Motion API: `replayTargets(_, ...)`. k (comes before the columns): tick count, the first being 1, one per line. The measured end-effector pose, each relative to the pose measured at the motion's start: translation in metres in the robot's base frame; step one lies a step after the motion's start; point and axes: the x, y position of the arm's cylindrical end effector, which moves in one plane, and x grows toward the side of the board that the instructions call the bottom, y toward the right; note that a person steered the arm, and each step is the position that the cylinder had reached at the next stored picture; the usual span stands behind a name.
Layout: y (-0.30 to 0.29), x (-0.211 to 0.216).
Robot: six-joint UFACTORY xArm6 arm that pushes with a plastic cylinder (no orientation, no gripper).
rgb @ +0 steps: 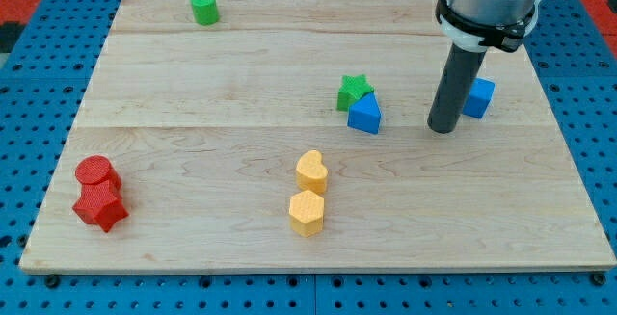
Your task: Point your arm to the right center of the board
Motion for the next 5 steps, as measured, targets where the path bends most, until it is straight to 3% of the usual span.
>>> replayTargets(3, 0.005, 0.001)
replayTargets(4, 0.096, 0.023)
replayTargets(5, 0.123, -0.003)
